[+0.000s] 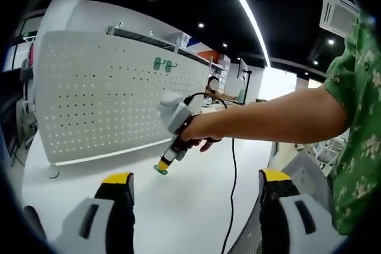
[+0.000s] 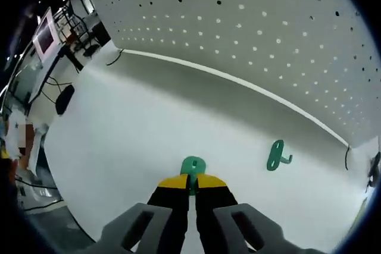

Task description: Insert the hook assembly into the mounting plate slot until the hook locks in place.

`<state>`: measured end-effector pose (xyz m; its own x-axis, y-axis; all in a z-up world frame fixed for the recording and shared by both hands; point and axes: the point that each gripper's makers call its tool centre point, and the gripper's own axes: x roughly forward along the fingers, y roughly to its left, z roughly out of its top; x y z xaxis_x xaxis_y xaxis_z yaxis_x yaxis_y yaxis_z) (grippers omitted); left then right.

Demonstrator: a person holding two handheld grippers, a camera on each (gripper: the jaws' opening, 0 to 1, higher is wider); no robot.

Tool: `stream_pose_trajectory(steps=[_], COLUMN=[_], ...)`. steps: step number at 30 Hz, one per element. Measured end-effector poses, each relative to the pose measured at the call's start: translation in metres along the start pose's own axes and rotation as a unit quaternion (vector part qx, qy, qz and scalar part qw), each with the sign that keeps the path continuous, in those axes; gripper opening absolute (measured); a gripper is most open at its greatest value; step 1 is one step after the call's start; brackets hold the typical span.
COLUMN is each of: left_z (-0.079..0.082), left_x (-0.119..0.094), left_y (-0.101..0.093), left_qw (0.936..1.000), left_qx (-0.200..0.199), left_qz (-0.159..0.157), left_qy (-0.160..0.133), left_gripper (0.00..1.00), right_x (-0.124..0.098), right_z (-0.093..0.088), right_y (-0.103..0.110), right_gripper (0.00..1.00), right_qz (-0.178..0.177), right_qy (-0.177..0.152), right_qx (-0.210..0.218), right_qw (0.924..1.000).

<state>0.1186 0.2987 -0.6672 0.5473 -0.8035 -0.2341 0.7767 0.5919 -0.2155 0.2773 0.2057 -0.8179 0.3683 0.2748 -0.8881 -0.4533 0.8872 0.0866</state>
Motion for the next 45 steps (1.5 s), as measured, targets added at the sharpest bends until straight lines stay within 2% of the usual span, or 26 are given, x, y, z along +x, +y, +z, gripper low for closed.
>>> stream_pose_trajectory(steps=[8, 11, 17, 24, 28, 30, 36, 45], left_z=[0.005, 0.007, 0.010, 0.016, 0.016, 0.017, 0.021, 0.024], left_x=[0.003, 0.003, 0.004, 0.006, 0.006, 0.006, 0.005, 0.005], left_y=[-0.002, -0.004, -0.007, -0.011, -0.013, -0.013, -0.013, -0.013], left_qw=[1.0000, 1.0000, 0.9999, 0.9998, 0.9997, 0.9997, 0.9996, 0.9996], left_qx=[0.002, 0.006, 0.010, 0.017, 0.021, 0.022, 0.024, 0.025], left_qz=[-0.001, -0.002, -0.004, -0.008, -0.010, -0.010, -0.010, -0.010], left_qy=[-0.006, -0.006, -0.006, -0.008, -0.007, -0.007, -0.011, -0.011], left_gripper=[0.88, 0.89, 0.89, 0.89, 0.88, 0.88, 0.88, 0.88], right_x=[-0.023, -0.037, -0.063, -0.094, -0.118, -0.127, -0.158, -0.195], right_z=[0.008, 0.016, 0.030, 0.049, 0.069, 0.077, 0.105, 0.141], right_y=[0.011, 0.013, 0.013, 0.014, 0.014, 0.015, 0.014, 0.012], right_gripper=[0.01, 0.01, 0.01, 0.01, 0.01, 0.01, 0.01, 0.01], right_qz=[-0.001, -0.002, -0.013, -0.023, -0.035, -0.038, -0.059, -0.086], right_qy=[-0.054, -0.093, -0.146, -0.194, -0.238, -0.251, -0.303, -0.376], right_qx=[-0.001, 0.013, 0.017, 0.012, 0.006, 0.004, -0.011, -0.025], right_qw=[0.9985, 0.9956, 0.9891, 0.9806, 0.9706, 0.9673, 0.9510, 0.9222])
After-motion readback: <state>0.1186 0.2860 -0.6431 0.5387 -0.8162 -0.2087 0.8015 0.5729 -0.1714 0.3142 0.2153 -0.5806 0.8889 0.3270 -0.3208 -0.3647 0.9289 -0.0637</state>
